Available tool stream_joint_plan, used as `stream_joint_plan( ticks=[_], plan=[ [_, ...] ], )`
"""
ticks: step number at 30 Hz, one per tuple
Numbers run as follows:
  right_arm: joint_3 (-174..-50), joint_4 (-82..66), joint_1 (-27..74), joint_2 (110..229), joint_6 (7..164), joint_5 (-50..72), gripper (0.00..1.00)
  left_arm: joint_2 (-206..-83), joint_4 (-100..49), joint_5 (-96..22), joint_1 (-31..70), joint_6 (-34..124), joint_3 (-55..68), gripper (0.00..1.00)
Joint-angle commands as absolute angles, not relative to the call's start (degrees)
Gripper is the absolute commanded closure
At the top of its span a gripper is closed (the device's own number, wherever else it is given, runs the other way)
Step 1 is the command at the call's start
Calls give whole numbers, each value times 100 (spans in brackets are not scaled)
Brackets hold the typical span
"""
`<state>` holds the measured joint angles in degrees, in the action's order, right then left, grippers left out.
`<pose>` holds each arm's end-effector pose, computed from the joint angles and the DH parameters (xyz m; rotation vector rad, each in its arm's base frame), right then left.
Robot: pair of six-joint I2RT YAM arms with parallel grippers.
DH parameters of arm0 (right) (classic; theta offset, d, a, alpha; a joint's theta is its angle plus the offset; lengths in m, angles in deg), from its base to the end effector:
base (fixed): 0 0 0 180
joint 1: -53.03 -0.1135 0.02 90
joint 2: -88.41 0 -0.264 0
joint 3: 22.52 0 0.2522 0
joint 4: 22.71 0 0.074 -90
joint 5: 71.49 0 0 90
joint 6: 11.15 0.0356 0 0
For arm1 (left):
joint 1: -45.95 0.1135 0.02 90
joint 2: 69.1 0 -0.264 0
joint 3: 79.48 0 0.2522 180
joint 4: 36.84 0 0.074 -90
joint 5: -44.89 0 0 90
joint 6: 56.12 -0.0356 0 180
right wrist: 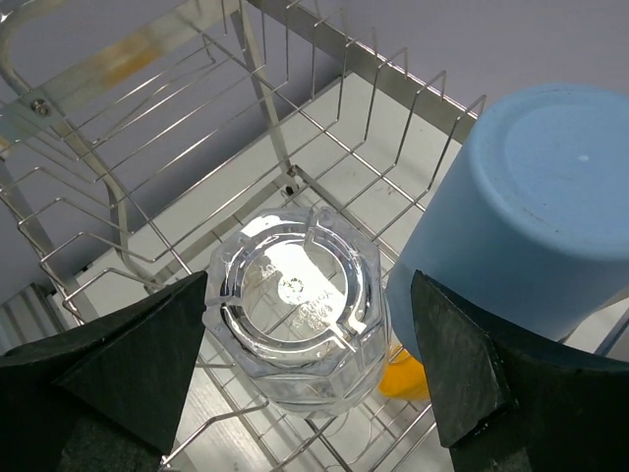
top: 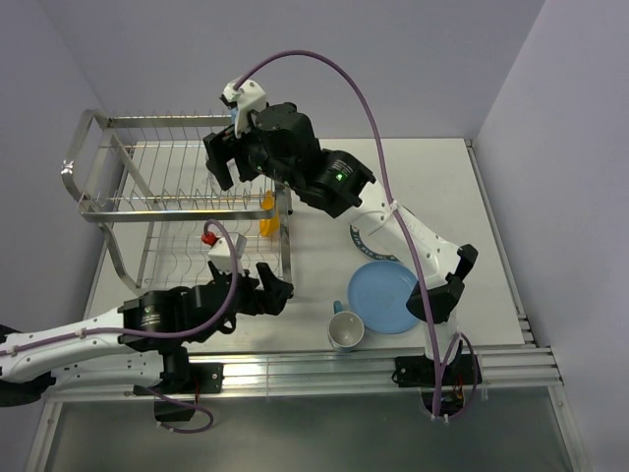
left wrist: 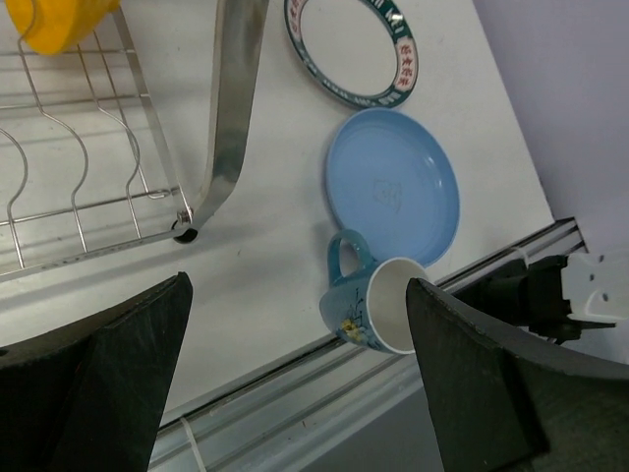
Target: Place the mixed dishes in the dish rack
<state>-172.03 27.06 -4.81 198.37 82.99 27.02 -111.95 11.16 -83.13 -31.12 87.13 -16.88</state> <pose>0.2238 0.3460 0.5029 -0.7093 1.6476 0.6563 0.0558 -0.1449 0.3300 0.0096 2.0416 -0.7956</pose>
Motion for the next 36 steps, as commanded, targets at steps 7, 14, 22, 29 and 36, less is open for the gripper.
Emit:
stream_joint_plan(
  ticks=[7,14,22,29,36],
  plan=[
    [-17287,2358,-542,18976,8210,2879,8,-12296,251,-7518,-3139,8688,-1835,6],
    [-16112,1856,-542,17336,8377,3186,7,-13316,39,-7394,-3209,8626,-1598,7],
    [-13519,2163,-533,14452,9501,4364,4,-14729,-216,-7148,-3393,8477,-1124,8],
    [-11655,3172,-533,12377,10670,4321,4,-15540,-427,-6850,-3473,8459,-833,12],
    [-10240,3605,-533,11558,11531,3970,4,-15980,-453,-6647,-3517,8722,-921,61]
  ],
)
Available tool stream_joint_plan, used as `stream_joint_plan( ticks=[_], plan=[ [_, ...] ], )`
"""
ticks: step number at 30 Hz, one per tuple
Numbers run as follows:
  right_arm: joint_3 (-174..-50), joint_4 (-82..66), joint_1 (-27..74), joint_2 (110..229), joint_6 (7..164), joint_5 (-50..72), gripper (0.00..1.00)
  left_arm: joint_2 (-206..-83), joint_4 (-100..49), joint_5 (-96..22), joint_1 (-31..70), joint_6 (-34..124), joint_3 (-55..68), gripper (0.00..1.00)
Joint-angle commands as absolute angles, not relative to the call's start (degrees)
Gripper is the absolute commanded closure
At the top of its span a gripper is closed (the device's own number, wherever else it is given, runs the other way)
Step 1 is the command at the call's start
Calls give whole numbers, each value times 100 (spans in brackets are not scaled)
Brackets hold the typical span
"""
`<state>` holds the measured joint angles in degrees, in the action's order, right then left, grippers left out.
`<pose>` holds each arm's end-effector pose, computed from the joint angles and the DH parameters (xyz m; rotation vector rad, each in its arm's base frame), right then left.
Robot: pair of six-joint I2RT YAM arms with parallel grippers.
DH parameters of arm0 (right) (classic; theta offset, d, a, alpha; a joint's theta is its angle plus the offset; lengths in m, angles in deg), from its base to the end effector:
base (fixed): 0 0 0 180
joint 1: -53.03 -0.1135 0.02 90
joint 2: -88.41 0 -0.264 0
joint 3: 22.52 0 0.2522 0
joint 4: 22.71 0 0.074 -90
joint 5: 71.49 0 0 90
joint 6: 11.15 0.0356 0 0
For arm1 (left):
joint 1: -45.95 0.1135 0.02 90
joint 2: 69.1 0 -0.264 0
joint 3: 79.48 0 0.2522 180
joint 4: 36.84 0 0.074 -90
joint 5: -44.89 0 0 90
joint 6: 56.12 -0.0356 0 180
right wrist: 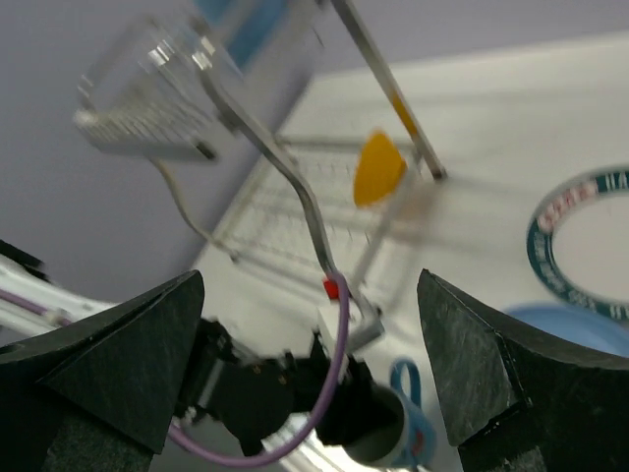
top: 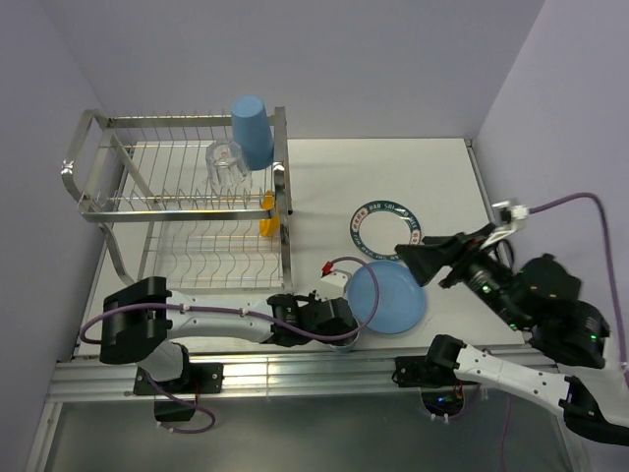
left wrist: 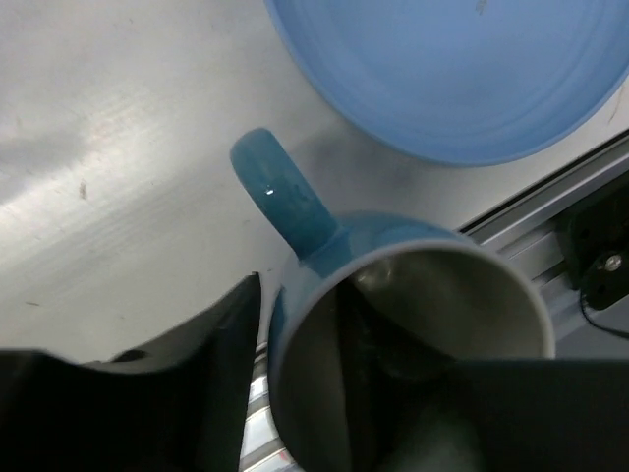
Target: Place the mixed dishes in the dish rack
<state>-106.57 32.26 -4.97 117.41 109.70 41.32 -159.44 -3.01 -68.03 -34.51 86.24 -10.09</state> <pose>0.0331 0.0269 0.4484 -0.0618 1.6416 0.8967 0.0665 -0.3120 0.2001 0.4489 2.4537 -0.5222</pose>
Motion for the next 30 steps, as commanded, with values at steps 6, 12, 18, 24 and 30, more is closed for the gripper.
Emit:
stream_joint_plan(
  ticks=[6,12,18,24,30],
  plan=[
    [-9456,3385,-533,11425,11813,3548,4,-15832,-305,-6849,-3569,8802,-1009,100],
    [-9227,3324,-533,11557,12270,3284,4,-14263,-243,-8199,-4051,8828,-1404,100],
    [-8429,1876,-533,11303,12999,1645,3,-11522,-1610,-9134,-4509,7927,-2528,100],
    [-7426,-346,-533,11180,13834,639,6,-9750,-3818,-8889,-4554,6553,-3679,100],
    [-6547,-2561,-542,11345,14458,6,6,-9563,-5014,-8546,-4563,5700,-3813,100]
  ],
)
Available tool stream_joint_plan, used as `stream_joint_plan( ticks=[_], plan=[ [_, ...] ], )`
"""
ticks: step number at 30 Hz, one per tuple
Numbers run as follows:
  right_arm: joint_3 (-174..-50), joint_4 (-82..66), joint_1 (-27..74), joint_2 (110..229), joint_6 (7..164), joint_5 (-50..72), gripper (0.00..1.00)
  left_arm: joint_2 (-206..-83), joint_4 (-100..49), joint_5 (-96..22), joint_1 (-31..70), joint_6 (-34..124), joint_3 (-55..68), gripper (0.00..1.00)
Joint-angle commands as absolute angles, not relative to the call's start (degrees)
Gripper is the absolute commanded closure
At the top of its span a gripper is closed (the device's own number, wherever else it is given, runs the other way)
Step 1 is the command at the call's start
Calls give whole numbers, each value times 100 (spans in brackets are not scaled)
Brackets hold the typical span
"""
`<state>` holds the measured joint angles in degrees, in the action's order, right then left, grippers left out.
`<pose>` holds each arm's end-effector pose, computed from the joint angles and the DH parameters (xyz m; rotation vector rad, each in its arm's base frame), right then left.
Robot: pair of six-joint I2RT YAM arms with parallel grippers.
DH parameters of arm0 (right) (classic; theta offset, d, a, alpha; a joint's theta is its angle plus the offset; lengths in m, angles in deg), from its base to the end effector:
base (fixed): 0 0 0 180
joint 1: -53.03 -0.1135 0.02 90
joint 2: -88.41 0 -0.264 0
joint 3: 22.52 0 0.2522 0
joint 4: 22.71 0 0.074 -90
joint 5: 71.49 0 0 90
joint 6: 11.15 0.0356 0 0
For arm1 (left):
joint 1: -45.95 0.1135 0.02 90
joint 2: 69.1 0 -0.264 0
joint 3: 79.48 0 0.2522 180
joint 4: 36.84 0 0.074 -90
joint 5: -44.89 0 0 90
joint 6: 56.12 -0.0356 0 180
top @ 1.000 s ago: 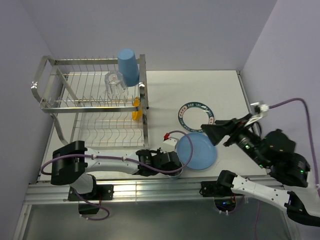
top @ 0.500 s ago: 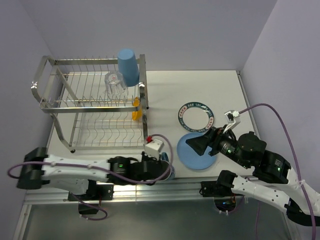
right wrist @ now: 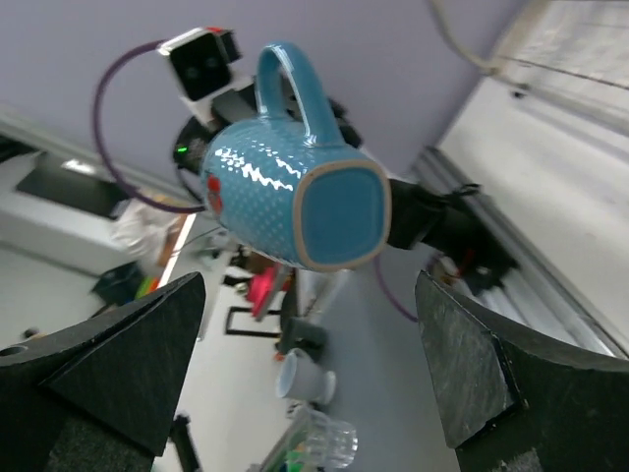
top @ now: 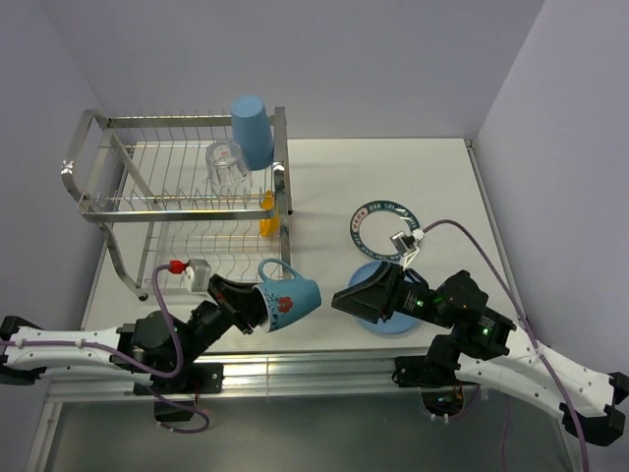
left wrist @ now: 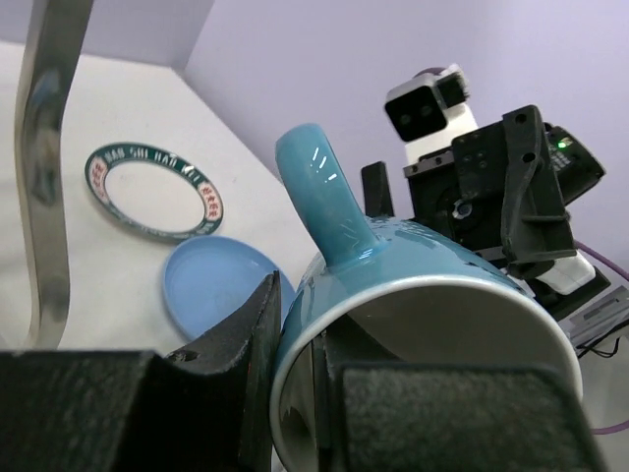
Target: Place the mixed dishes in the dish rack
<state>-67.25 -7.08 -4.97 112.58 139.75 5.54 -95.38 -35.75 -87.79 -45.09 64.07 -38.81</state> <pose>0.0587 0.1090 0.3195 -0.1752 1.7824 1.7711 0.0219 -0.1255 0.3161 0.1100 1.5184 -1.2416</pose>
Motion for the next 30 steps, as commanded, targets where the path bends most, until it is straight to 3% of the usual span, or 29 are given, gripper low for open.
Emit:
stream_joint_plan(
  ticks=[1,18,30],
  plan=[
    [-6442,-2774,-550,11407,14581,-82,5,-9616,-5128,-8520,-4554,5621,-3795,100],
    [-6222,-4972,-893,12550,14802,-171,4,-10241,-6439,-8220,-4563,5058,-3760,100],
    [-6371,-5606,-1359,13139,14459,286,15,-10443,-6738,-8221,-4563,5269,-3839,100]
  ],
)
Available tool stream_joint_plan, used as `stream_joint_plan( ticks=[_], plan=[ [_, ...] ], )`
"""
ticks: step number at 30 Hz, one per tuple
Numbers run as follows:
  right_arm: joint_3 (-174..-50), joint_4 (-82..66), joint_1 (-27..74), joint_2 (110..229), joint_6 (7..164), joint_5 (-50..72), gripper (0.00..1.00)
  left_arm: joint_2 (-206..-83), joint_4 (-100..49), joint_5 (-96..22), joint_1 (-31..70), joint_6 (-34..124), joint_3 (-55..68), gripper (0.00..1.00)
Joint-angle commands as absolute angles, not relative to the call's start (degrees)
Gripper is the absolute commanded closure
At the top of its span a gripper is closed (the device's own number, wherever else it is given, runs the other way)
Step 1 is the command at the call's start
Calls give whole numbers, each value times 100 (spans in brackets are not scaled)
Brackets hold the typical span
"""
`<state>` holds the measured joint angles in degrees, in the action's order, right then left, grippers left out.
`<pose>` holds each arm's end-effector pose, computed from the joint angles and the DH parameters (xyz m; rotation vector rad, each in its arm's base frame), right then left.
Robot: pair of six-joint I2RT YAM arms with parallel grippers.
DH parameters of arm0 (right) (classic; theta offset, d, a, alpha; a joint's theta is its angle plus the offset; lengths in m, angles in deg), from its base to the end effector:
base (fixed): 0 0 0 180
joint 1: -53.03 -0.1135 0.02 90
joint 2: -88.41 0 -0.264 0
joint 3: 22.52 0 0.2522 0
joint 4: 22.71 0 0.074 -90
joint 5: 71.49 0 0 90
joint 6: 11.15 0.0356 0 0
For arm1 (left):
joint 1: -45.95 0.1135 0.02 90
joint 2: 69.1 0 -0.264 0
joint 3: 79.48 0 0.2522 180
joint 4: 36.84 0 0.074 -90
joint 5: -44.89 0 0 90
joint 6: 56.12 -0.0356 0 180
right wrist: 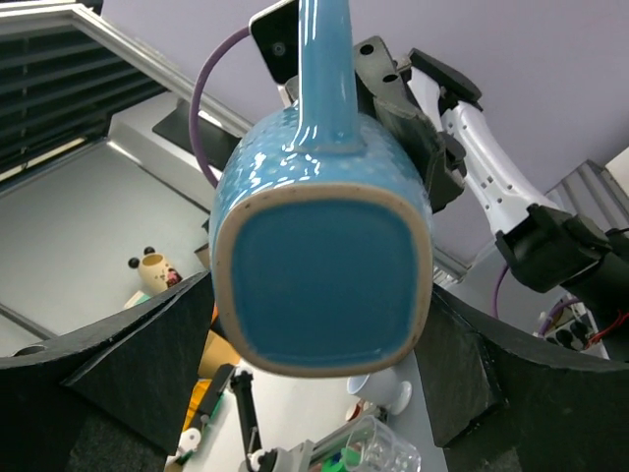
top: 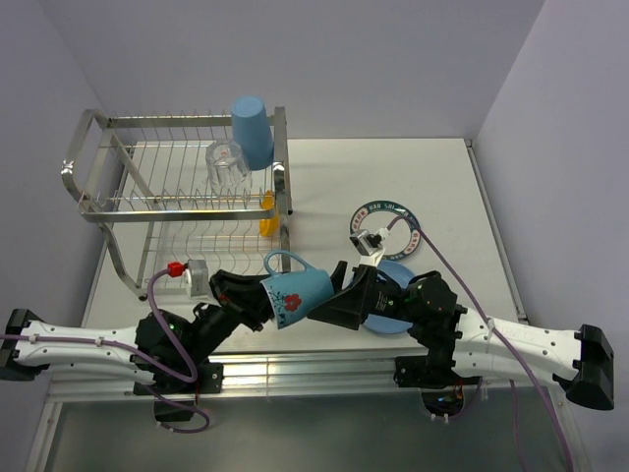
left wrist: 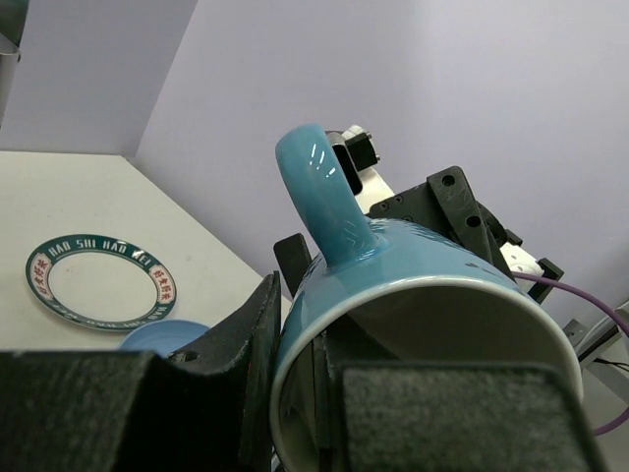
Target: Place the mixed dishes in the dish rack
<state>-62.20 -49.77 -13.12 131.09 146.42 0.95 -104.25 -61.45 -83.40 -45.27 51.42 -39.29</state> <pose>0.0615 0.1656 0.3233 -0.3306 1.4690 2.1653 0.0190 -0.1444 0.3381 0.1335 1.2700 -1.3113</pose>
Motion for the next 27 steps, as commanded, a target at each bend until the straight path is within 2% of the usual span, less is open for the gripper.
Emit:
stream_joint_plan(
  ticks=[1,9,27],
  plan=[
    [-6371,-5606,-1376,13139,14424,382,15,-10443,-6738,-8220,-4563,5277,-3848,100],
    [-6546,-5193,-1377,13051,14108,603,16,-10320,-6641,-8212,-4563,5418,-3953,100],
    [-6634,-5404,-1377,13298,13994,594,16,-10302,-6659,-8185,-4554,5629,-4129,100]
  ],
)
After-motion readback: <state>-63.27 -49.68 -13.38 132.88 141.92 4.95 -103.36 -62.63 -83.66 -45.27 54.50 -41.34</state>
